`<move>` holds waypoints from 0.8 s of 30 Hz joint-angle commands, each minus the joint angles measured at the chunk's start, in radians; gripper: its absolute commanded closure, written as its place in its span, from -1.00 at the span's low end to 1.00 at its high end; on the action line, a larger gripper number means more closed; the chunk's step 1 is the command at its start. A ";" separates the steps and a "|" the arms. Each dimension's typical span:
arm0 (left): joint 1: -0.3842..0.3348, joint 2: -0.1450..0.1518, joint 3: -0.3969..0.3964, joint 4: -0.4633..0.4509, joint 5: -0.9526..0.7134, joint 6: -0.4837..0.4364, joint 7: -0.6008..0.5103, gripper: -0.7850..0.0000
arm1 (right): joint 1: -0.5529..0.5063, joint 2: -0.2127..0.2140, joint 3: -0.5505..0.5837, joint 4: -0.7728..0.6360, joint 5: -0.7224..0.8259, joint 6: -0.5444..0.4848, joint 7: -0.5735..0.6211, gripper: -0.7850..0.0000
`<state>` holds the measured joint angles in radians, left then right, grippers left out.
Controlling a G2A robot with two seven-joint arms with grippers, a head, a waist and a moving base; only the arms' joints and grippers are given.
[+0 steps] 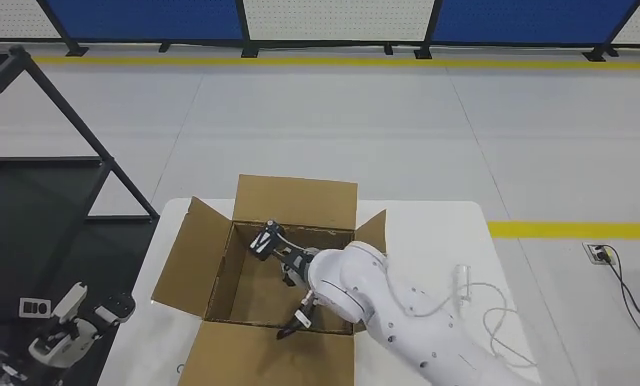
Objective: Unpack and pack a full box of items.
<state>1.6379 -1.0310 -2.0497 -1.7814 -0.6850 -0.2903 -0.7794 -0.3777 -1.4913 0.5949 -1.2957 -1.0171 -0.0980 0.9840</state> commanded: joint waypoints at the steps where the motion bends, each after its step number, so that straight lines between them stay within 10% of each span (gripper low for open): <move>1: 0.003 -0.001 -0.004 0.001 -0.005 -0.002 0.003 -1.00 | 0.029 -0.026 -0.042 0.094 0.009 -0.028 -0.012 1.00; 24: 0.024 -0.012 -0.029 -0.002 -0.016 -0.017 0.014 -1.00 | 0.200 -0.317 -0.229 0.807 0.075 -0.127 -0.127 1.00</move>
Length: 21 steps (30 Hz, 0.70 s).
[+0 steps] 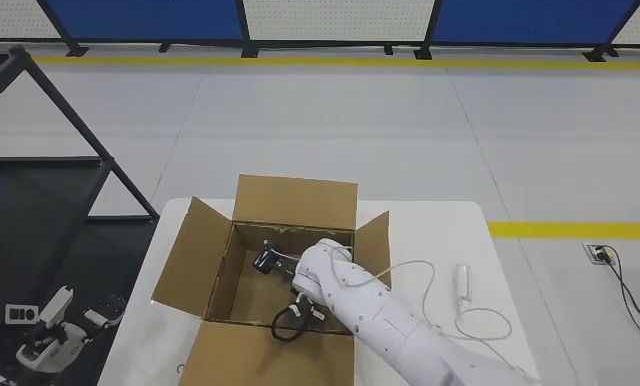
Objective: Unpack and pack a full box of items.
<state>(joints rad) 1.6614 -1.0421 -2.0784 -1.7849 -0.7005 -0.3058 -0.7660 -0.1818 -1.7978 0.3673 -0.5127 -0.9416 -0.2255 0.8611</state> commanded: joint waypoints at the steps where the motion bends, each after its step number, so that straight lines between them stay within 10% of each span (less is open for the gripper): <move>1: 0.000 -0.001 0.000 0.002 0.000 -0.002 0.001 -1.00 | 0.007 -0.019 -0.002 0.041 0.000 0.000 -0.009 0.96; 5: -0.001 -0.002 -0.001 0.006 -0.001 -0.004 0.000 -1.00 | 0.018 -0.048 -0.002 0.100 0.004 -0.013 -0.023 0.28; 21: -0.015 -0.006 0.004 0.013 0.009 -0.004 -0.013 -1.00 | 0.057 -0.095 0.037 0.205 0.027 -0.087 -0.119 0.25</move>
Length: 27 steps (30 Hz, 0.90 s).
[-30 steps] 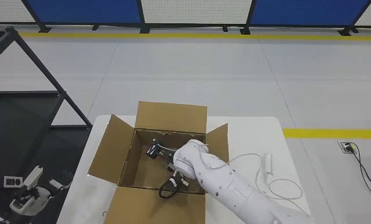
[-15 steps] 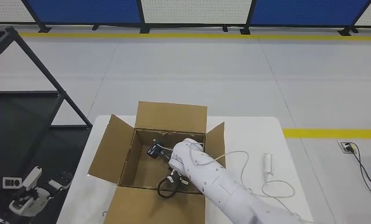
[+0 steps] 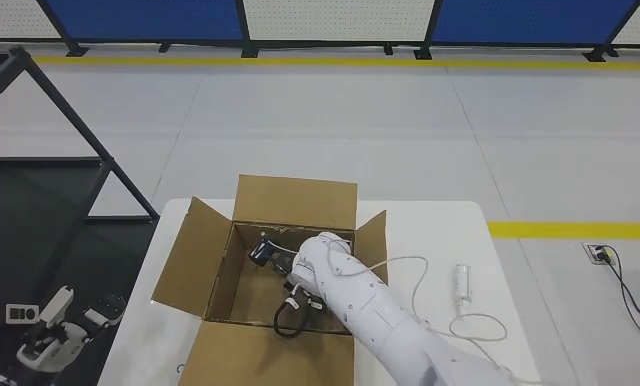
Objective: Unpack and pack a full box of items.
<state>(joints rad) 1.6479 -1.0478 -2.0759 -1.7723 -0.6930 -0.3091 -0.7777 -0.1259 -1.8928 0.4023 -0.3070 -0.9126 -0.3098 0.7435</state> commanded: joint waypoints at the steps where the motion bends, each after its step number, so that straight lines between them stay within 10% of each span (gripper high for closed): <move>1: -0.002 0.000 0.002 0.001 0.002 -0.001 -0.001 -1.00 | 0.003 0.000 0.004 -0.002 -0.003 -0.007 -0.006 0.25; 16: -0.015 -0.003 0.030 -0.008 0.036 0.009 -0.011 -1.00 | -0.015 0.058 0.053 -0.148 -0.064 -0.041 -0.056 0.22; 27: -0.020 -0.004 0.042 -0.016 0.088 0.008 0.015 -1.00 | -0.130 0.198 0.201 -0.540 -0.141 -0.056 0.020 0.24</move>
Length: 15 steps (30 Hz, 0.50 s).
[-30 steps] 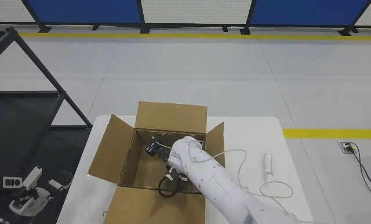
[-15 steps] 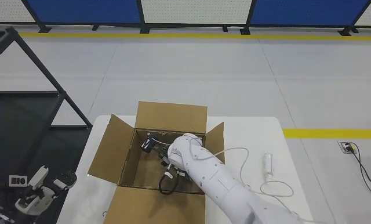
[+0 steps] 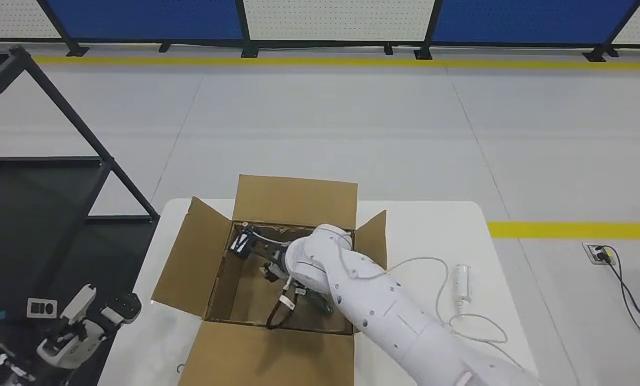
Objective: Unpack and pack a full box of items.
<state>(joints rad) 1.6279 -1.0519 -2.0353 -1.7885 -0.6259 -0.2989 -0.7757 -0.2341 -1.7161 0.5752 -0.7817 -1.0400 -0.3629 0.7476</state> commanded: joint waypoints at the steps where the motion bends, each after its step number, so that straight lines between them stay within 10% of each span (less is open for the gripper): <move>1: -0.001 -0.001 0.004 -0.001 0.036 -0.009 0.024 -1.00 | -0.043 0.038 0.051 -0.117 -0.025 -0.007 0.030 0.25; 15: 0.004 -0.005 0.048 -0.010 0.115 -0.037 0.045 -1.00 | -0.423 0.204 0.391 -0.777 -0.113 -0.143 0.118 0.31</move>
<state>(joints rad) 1.6336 -1.0569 -1.9916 -1.7964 -0.5155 -0.3367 -0.7296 -0.6324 -1.5188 0.9449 -1.5155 -1.1506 -0.4983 0.8670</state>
